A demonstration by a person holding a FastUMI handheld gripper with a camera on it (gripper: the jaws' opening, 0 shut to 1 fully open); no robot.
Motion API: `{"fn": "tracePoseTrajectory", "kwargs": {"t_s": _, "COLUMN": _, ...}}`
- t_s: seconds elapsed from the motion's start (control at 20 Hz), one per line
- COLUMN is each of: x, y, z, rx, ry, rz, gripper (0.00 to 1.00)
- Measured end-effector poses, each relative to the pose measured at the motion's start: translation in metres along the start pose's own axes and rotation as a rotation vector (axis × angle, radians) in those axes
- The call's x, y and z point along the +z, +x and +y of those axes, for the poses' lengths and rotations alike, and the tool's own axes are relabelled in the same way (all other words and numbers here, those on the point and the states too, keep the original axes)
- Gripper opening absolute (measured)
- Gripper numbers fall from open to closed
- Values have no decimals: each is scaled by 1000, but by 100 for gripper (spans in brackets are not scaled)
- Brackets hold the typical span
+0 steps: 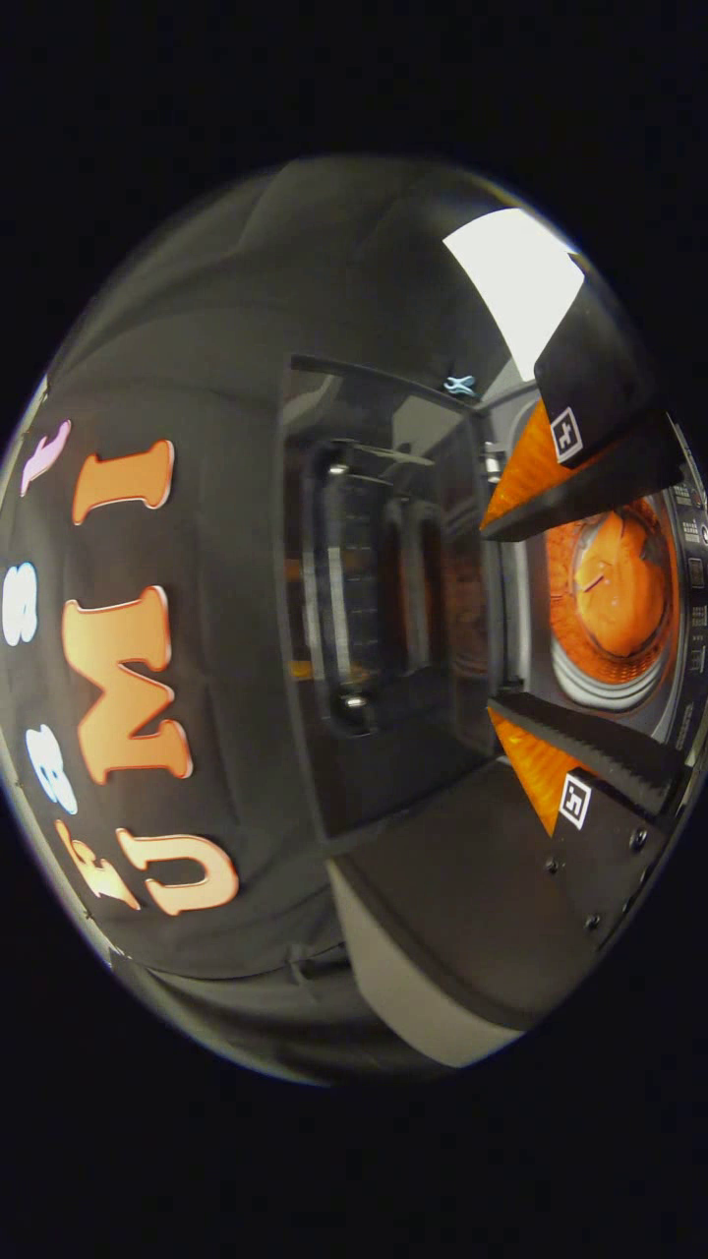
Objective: Put the clothes into the washing machine and then close the washing machine lid.
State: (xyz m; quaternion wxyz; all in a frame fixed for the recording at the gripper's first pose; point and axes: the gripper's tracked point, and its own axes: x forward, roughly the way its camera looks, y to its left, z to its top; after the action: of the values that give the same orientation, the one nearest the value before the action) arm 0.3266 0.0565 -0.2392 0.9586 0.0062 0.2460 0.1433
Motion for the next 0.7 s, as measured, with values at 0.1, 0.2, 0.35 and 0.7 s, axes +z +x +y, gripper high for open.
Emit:
{"fn": "tracePoseTrajectory", "kwargs": {"t_s": 0.1, "x": 32, "y": -4, "z": 4, "rx": 13, "ry": -6, "rz": -59, "gripper": 99}}
{"fn": "tracePoseTrajectory", "kwargs": {"t_s": 0.2, "x": 60, "y": -5, "z": 10, "rx": 38, "ry": -9, "rz": -97, "gripper": 98}}
{"fn": "tracePoseTrajectory", "kwargs": {"t_s": 0.35, "x": 102, "y": 4, "z": 20, "rx": 53, "ry": -1, "rz": -136, "gripper": 98}}
{"fn": "tracePoseTrajectory", "kwargs": {"t_s": 0.7, "x": 165, "y": 44, "z": 10, "rx": 23, "ry": -36, "rz": -191, "gripper": 98}}
